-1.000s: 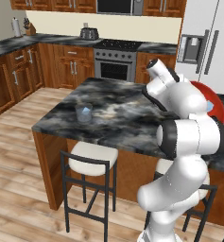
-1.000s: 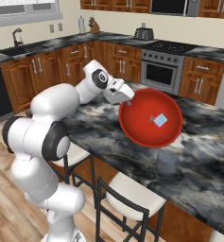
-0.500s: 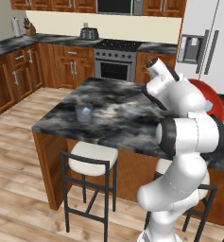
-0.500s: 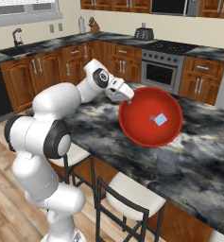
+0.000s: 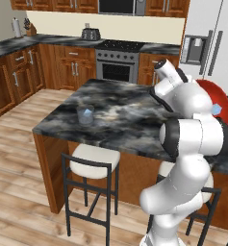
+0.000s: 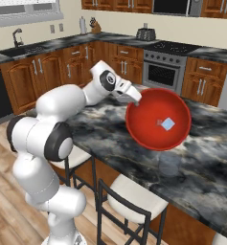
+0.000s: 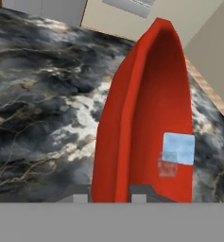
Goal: There are four ice cubes in the ice bowl. Place two ice cubes in each glass of water.
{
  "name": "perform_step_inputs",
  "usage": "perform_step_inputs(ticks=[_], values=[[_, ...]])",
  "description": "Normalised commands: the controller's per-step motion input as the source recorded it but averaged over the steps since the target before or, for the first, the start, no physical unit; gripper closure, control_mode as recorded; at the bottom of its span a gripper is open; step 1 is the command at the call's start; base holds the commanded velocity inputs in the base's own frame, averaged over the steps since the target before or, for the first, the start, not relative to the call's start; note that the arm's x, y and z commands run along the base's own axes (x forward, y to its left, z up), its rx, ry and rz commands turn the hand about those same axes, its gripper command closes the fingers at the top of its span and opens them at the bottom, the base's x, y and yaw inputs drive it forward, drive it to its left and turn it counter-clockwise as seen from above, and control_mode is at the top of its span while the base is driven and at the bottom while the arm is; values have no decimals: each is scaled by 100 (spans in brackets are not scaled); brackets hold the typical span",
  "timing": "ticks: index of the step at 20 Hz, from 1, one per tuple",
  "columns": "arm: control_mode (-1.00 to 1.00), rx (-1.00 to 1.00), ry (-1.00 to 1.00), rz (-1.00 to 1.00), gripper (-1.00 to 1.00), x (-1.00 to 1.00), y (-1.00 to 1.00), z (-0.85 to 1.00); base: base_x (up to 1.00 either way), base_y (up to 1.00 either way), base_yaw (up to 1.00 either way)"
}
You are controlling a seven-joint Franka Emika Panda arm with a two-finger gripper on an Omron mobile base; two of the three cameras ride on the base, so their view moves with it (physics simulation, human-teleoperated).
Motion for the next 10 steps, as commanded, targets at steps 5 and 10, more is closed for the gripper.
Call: perform_step_inputs(ticks=[5,10], values=[[-100,0,0,-3,100,6,-21,4,0,0,0],[-100,0,0,-2,100,22,-21,0,0,0,0]])
